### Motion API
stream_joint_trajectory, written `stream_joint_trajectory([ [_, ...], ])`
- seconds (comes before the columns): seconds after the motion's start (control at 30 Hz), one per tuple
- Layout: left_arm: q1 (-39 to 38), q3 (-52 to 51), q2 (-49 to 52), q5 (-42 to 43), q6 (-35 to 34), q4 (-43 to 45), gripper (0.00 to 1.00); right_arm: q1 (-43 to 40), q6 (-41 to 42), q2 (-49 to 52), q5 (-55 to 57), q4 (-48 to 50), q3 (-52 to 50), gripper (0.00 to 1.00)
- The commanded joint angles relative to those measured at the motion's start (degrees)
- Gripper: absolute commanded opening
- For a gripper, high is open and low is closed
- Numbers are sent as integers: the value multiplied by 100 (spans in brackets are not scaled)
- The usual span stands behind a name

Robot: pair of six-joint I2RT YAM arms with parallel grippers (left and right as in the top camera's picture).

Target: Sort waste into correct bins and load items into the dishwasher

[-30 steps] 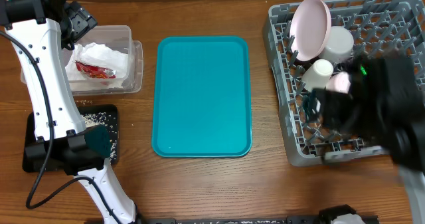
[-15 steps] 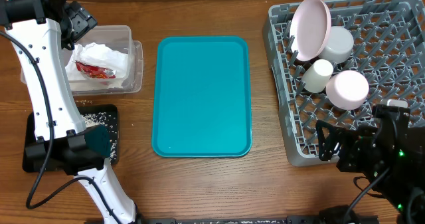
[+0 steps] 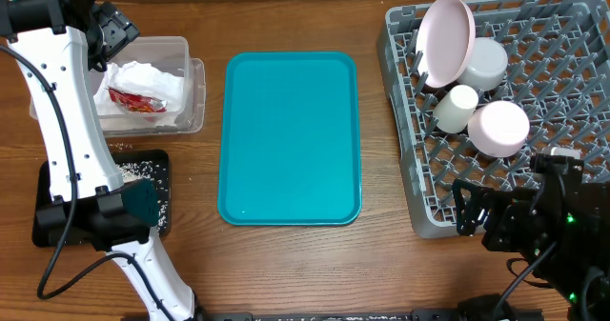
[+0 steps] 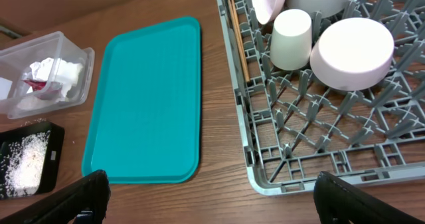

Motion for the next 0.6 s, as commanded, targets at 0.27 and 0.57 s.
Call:
stream_joint_trajectory([
  [0.27,-11,94,-55,20,-37,2,100,81,-944,-748,-240,2634,-2168,100],
  [0.57,-13,94,-55,20,-37,2,100,68,-1742,-1932,-909,5890,-4929,100],
])
